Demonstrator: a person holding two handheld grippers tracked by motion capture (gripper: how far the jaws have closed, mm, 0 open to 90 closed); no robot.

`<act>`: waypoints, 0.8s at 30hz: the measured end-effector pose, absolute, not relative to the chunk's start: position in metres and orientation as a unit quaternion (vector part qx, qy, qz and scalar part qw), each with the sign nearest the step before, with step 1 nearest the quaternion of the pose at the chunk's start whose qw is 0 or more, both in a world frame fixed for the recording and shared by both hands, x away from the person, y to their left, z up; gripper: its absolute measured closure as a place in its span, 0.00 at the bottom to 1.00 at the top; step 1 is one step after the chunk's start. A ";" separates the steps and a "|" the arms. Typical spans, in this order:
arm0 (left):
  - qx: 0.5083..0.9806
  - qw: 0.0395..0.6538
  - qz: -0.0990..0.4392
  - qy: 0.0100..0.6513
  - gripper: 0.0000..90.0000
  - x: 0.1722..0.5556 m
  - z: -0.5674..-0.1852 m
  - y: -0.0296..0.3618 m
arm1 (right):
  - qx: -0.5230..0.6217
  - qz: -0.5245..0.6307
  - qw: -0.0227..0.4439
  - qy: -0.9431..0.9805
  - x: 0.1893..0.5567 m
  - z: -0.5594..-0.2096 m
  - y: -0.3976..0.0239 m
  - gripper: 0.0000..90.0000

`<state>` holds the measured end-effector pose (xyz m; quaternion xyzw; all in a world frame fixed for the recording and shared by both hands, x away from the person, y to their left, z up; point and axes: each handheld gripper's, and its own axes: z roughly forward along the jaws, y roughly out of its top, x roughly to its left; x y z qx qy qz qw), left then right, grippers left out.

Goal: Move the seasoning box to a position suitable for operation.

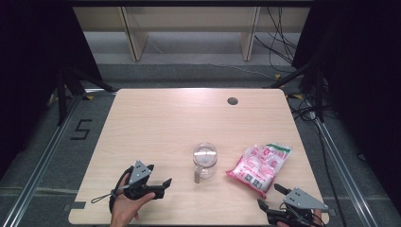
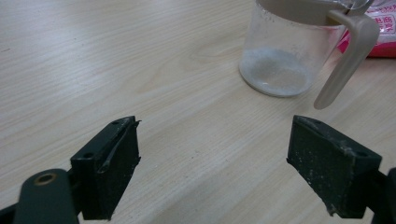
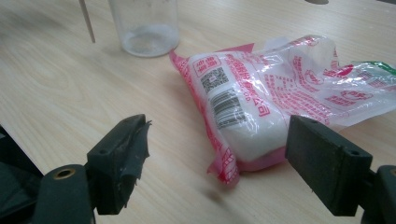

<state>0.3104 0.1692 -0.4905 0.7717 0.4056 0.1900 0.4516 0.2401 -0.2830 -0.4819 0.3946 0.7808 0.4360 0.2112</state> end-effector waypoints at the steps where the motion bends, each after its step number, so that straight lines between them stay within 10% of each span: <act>1: 0.769 0.457 0.189 0.405 0.18 0.310 -0.489 0.167 | 0.395 0.437 0.212 0.780 0.240 -0.482 -0.283 0.24; 24: 0.786 0.486 0.181 0.336 0.33 0.313 -0.480 0.126 | 0.381 0.443 0.226 0.779 0.241 -0.483 -0.284 0.17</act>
